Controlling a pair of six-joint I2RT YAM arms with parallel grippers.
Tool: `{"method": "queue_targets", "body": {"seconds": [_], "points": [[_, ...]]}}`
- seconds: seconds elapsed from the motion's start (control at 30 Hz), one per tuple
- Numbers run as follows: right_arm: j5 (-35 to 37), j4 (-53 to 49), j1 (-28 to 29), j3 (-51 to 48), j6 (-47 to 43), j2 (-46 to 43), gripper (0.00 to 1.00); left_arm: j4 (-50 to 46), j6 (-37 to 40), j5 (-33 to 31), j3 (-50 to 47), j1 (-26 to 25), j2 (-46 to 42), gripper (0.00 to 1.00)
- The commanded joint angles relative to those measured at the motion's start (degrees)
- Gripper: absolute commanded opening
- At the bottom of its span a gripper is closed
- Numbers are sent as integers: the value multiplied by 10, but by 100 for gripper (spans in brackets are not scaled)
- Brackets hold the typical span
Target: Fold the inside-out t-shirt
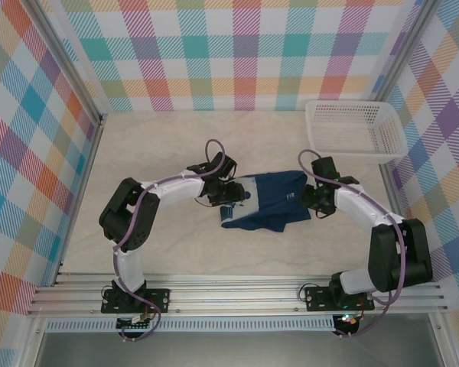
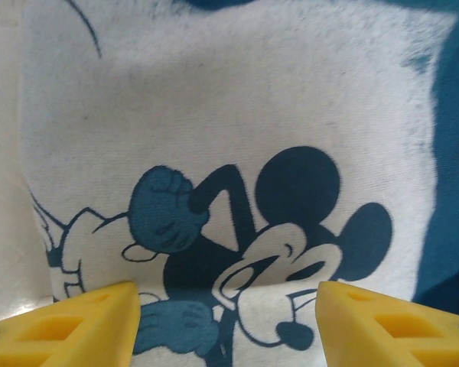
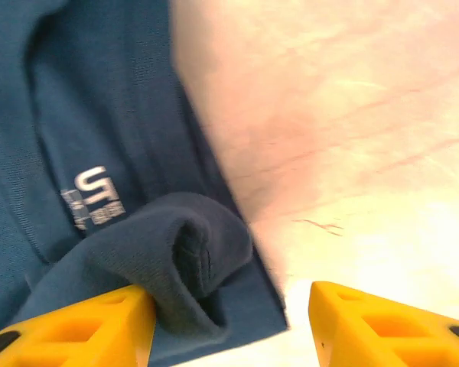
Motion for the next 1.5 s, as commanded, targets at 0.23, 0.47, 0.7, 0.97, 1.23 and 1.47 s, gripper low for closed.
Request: {"method": "queue_targets", "body": {"seconds": [0.23,0.47,0.7,0.97,1.23,1.47], "points": [[-78,51,-26,26,-22,-35,66,20,32,-26,-30,-11,-40,62],[-81,96,-25,131,-46,116,68,58,62,-44,-66,-32,-83,62],[-64,91,-29,222,-62,239,64,85,88,-53,-73,-54,-88,62],[-62,85,-29,254,-83,284,38,78,88,-61,-75,-54,-83,61],[-68,89,-29,267,-109,288,3,83,88,-60,-86,-54,-85,61],[-79,89,-25,272,-123,242,0,91,92,-42,-98,-56,-79,61]]}}
